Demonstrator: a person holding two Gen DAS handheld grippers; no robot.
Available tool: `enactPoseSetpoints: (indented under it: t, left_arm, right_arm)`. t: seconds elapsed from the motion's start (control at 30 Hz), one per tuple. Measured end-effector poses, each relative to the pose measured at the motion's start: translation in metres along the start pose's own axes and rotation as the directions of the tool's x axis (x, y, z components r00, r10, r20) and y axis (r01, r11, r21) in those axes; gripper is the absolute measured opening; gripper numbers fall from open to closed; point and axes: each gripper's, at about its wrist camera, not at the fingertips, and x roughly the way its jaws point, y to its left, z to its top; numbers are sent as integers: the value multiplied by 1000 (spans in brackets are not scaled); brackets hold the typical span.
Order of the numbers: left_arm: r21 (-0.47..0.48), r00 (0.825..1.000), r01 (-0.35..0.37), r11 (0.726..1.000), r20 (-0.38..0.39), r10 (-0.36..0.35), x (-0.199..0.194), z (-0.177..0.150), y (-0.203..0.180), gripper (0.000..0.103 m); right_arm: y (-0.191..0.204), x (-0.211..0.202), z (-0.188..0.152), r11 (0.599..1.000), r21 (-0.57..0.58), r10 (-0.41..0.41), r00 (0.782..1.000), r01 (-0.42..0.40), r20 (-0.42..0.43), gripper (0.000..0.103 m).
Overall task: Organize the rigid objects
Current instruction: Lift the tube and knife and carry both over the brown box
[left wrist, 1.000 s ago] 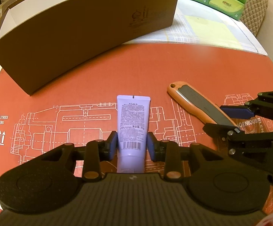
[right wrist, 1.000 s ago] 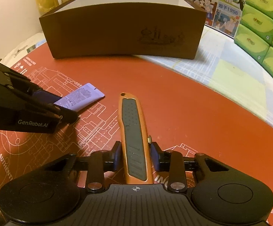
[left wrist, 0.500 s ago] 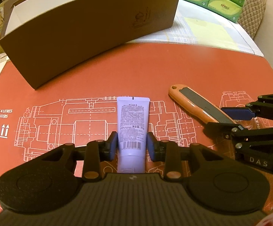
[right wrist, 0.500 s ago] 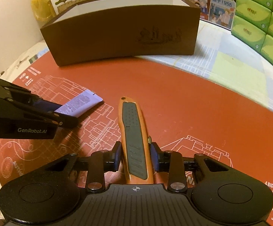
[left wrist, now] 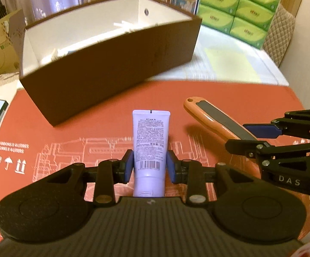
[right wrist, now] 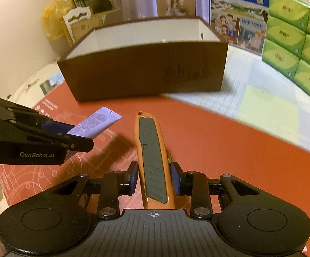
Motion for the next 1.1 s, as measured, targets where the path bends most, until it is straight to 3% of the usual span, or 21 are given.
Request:
enactPoseSetpoints:
  t: [0.53,1.1]
  left_arm:
    - [-32,986,-13,999,164,18,-56,48,22,28]
    - [-69,972,-76,995,219,89,-53,100,65,28]
  right_arm:
    - [9,-29,60,1000,1,31,993,-31,112,29]
    - [24,-6,134,997,-44,77,983,-71,168,29]
